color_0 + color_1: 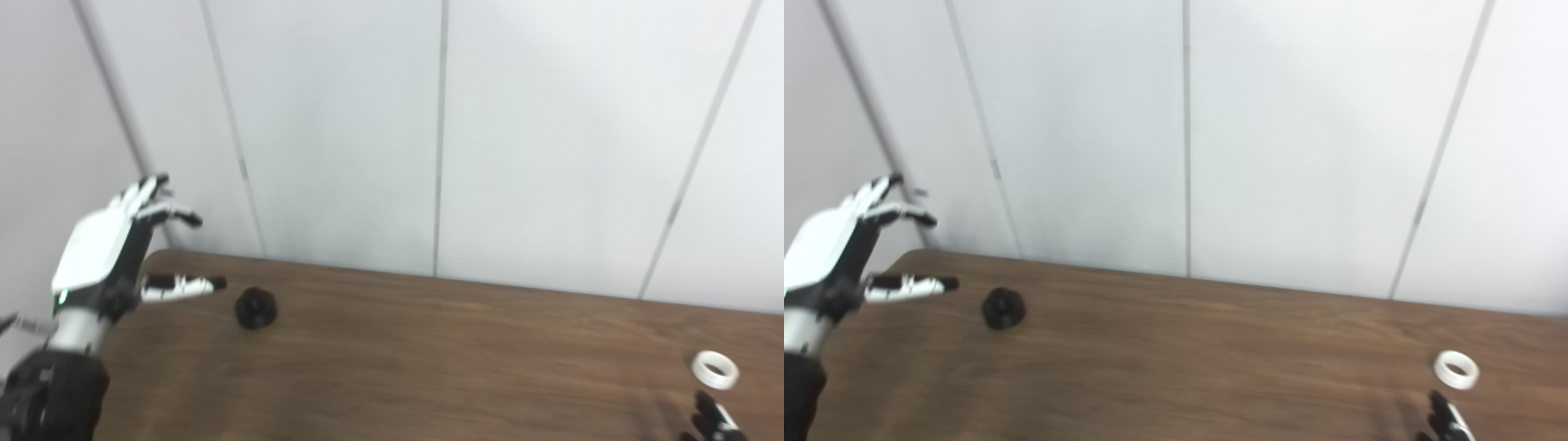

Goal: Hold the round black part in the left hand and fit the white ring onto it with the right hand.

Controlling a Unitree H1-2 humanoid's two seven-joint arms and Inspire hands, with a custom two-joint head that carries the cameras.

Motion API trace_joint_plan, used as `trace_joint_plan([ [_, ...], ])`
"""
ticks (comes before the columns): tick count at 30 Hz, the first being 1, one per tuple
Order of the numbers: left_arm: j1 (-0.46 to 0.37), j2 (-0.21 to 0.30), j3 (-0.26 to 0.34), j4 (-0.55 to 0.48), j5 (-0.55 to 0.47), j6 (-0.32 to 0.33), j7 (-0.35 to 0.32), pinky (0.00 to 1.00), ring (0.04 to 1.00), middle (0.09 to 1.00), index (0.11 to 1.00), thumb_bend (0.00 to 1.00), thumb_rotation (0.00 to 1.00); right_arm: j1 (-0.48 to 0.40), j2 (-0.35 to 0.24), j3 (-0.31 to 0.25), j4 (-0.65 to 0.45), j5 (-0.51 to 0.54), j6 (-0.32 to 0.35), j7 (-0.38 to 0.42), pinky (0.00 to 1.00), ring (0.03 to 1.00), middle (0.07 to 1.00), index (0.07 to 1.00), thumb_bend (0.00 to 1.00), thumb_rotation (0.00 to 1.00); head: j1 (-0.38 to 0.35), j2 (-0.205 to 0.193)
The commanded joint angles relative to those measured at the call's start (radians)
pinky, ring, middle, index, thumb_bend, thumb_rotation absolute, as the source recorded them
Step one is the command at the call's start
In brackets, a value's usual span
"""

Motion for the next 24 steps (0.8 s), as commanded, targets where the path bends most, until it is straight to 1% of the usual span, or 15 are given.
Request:
trace_joint_plan([
  [1, -0.045, 0.024, -0.015, 0.009, 0.012, 0.041, -0.028, 1.00, 1.000, 1.000, 0.739, 1.00, 0.33, 0.000, -0.026, -0.014, 0.007, 0.011, 0.008, 0.013, 1.00, 1.000, 1.000, 0.983, 0.16, 1.00, 0.003, 0.001],
  [4, -0.058, 0.015, -0.027, 0.049, -0.014, 0.076, -0.042, 1.00, 1.000, 1.000, 0.792, 1.00, 0.33, -0.003, -0.035, -0.024, 0.021, 0.025, -0.002, 0.026, 1.00, 1.000, 1.000, 0.982, 0.19, 1.00, 0.035, 0.002],
  [5, -0.058, 0.007, -0.028, 0.076, -0.032, 0.073, -0.035, 1.00, 1.000, 1.000, 0.797, 1.00, 0.33, -0.004, -0.039, -0.026, 0.026, 0.027, -0.008, 0.030, 1.00, 1.000, 1.000, 0.982, 0.19, 1.00, 0.048, 0.004],
  [8, -0.055, -0.014, -0.029, 0.153, -0.082, 0.048, -0.009, 1.00, 1.000, 1.000, 0.852, 1.00, 0.38, -0.007, -0.051, -0.033, 0.035, 0.034, -0.011, 0.040, 1.00, 1.000, 1.000, 0.999, 0.24, 1.00, 0.079, 0.009],
  [10, -0.051, -0.027, -0.031, 0.187, -0.107, 0.044, -0.002, 1.00, 1.000, 1.000, 0.893, 1.00, 0.42, -0.008, -0.059, -0.038, 0.038, 0.043, -0.010, 0.044, 1.00, 1.000, 1.000, 0.996, 0.29, 1.00, 0.094, 0.013],
  [11, -0.051, -0.034, -0.032, 0.202, -0.119, 0.043, 0.004, 1.00, 1.000, 1.000, 0.900, 1.00, 0.42, -0.008, -0.060, -0.041, 0.036, 0.044, -0.006, 0.042, 1.00, 1.000, 1.000, 0.995, 0.30, 1.00, 0.101, 0.016],
  [14, -0.044, -0.055, -0.036, 0.244, -0.154, 0.031, 0.021, 1.00, 1.000, 1.000, 0.918, 1.00, 0.42, -0.004, -0.057, -0.052, 0.022, 0.035, -0.001, 0.027, 1.00, 1.000, 1.000, 0.954, 0.30, 1.00, 0.115, 0.022],
  [16, -0.038, -0.064, -0.045, 0.276, -0.171, 0.012, 0.035, 1.00, 1.000, 1.000, 0.927, 1.00, 0.45, -0.001, -0.061, -0.056, 0.020, 0.036, -0.008, 0.032, 1.00, 1.000, 1.000, 0.936, 0.29, 1.00, 0.125, 0.025],
  [18, -0.036, -0.078, -0.049, 0.309, -0.189, -0.012, 0.059, 1.00, 1.000, 1.000, 0.924, 1.00, 0.46, 0.001, -0.066, -0.058, 0.019, 0.030, -0.007, 0.034, 1.00, 1.000, 1.000, 0.927, 0.29, 1.00, 0.131, 0.027],
  [21, -0.038, -0.098, -0.057, 0.362, -0.200, -0.045, 0.103, 1.00, 1.000, 1.000, 0.907, 1.00, 0.43, 0.002, -0.070, -0.065, 0.018, 0.037, 0.003, 0.034, 1.00, 1.000, 0.996, 0.923, 0.32, 1.00, 0.142, 0.030],
  [24, -0.045, -0.099, -0.069, 0.432, -0.207, -0.074, 0.130, 1.00, 1.000, 1.000, 0.891, 1.00, 0.43, 0.004, -0.077, -0.071, 0.021, 0.039, 0.005, 0.040, 1.00, 1.000, 0.991, 0.915, 0.33, 1.00, 0.150, 0.033],
])
